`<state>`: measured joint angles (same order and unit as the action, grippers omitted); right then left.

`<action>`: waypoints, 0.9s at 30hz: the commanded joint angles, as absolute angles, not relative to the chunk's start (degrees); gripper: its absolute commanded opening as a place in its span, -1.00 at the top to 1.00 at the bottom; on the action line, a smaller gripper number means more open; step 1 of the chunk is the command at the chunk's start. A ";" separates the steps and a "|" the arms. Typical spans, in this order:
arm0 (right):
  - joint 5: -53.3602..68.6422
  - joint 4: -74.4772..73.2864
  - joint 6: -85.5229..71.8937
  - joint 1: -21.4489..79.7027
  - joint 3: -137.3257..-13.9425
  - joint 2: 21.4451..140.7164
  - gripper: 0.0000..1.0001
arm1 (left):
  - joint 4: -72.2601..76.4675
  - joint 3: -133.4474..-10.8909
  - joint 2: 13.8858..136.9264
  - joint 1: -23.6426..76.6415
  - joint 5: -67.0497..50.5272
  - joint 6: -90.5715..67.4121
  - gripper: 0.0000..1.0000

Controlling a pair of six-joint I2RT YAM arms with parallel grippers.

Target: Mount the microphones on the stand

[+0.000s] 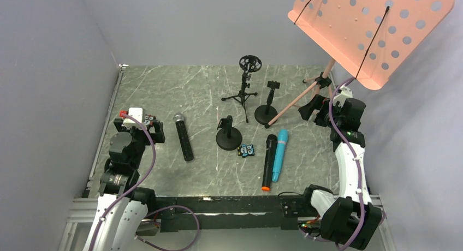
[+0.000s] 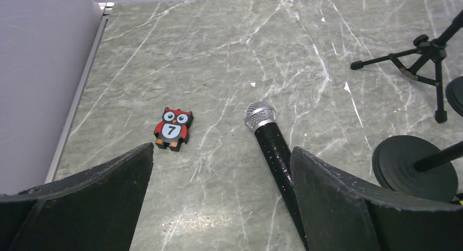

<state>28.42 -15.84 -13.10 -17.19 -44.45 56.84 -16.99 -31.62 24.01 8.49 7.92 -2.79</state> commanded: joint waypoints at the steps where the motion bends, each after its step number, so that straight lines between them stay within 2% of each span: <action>1: 27.69 -14.65 -15.81 -17.71 -47.53 55.51 -1.00 | -15.13 -33.96 24.28 8.35 3.31 -4.26 -0.99; 8: 35.30 -14.87 -10.77 -17.71 -46.98 54.68 -1.00 | -13.71 -33.67 23.44 8.32 -3.92 -4.17 -0.99; 14: 51.61 -15.20 2.71 -17.75 -43.75 54.24 -1.00 | -12.64 -33.18 22.77 8.33 -9.03 -7.03 -0.99; 21: 58.55 -18.68 13.09 -17.75 -42.22 53.43 -1.00 | -11.88 -33.44 27.47 8.34 -23.54 -29.41 -0.99; 27: 58.64 -22.44 16.20 -17.70 -43.95 55.48 -1.00 | -9.73 -35.33 30.08 9.15 -30.90 -38.68 -0.99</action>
